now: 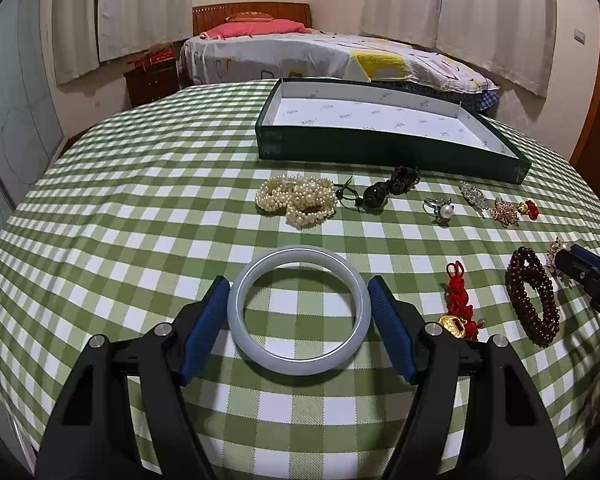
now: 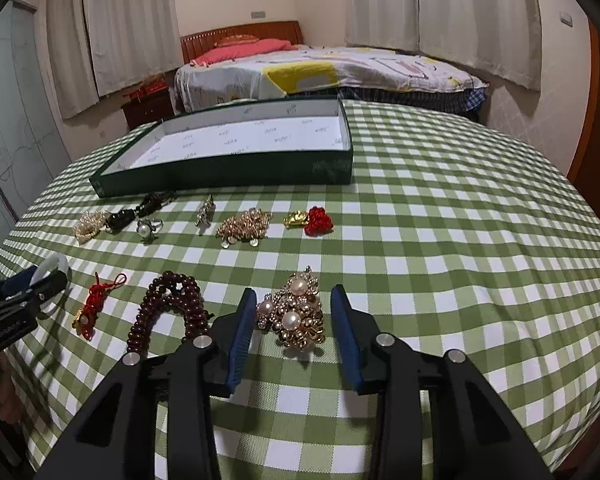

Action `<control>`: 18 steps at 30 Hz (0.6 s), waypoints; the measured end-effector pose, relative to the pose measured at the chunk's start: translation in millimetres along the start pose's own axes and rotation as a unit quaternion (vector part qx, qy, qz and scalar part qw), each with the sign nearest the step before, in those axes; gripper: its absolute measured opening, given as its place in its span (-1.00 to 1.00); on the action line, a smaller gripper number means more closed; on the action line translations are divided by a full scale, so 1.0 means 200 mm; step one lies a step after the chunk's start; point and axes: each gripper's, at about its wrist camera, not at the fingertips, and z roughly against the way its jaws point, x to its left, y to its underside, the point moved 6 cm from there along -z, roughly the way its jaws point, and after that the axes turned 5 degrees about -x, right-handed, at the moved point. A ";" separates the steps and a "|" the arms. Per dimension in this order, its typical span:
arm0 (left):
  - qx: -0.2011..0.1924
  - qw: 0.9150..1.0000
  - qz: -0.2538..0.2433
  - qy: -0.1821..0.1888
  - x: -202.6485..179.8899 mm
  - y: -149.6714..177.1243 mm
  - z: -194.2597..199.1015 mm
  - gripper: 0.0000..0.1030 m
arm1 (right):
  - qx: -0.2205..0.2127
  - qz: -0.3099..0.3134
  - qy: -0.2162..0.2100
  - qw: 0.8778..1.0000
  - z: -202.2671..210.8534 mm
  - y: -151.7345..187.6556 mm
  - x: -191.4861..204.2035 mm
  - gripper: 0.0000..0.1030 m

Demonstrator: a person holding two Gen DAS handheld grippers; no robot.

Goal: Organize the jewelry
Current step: 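Lower the left tool to the jade bangle while the right tool approaches the pearl brooch, then close the left tool on the jade bangle while the right tool grasps the pearl brooch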

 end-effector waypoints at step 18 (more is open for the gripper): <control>-0.002 1.000 0.004 -0.006 0.02 -0.01 0.00 0.35 | -0.009 0.017 -0.010 1.000 0.04 0.00 0.04 -0.65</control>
